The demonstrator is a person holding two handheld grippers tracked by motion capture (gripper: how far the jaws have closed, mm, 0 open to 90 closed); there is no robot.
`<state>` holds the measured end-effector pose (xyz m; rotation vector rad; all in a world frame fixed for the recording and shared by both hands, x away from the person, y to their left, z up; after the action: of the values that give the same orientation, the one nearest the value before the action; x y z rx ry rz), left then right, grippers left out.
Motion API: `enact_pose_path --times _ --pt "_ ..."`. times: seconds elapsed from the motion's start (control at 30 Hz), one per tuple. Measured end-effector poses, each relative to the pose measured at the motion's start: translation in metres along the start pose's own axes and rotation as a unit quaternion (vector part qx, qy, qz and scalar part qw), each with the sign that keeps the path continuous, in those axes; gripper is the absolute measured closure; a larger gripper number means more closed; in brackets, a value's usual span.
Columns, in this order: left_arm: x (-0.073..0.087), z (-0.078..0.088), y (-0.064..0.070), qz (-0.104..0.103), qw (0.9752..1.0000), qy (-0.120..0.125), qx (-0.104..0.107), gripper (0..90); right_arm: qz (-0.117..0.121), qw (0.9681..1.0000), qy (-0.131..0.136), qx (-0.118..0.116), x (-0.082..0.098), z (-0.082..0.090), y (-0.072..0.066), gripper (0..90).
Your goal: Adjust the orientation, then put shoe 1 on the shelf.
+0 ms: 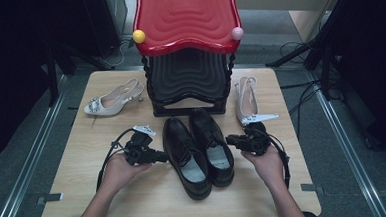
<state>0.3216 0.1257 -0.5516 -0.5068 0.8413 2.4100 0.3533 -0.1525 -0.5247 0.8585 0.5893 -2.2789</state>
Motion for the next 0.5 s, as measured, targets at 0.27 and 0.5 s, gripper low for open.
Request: enact_pose_path --times 0.27,0.5 --pt "-0.010 0.022 -0.001 0.010 0.9996 0.024 -0.010 57.9 0.009 0.9998 0.011 -0.013 -0.009 0.017 -0.010 71.8" --pt "-0.009 0.026 -0.006 0.014 0.9996 0.021 -0.011 43.7 0.019 0.9994 0.002 -0.028 -0.014 0.023 -0.025 69.3"
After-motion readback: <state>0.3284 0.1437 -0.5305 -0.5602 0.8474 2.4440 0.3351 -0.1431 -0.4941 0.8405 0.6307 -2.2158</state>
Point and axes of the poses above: each handheld gripper's, and its own axes: z roughly backward along the jaws, x roughly out of its underside, y roughly to its right, the point moved 7 cm from there along -z, roughly forward along the jaws, and after that the axes turned 8 degrees about z, right-handed, at the moved point
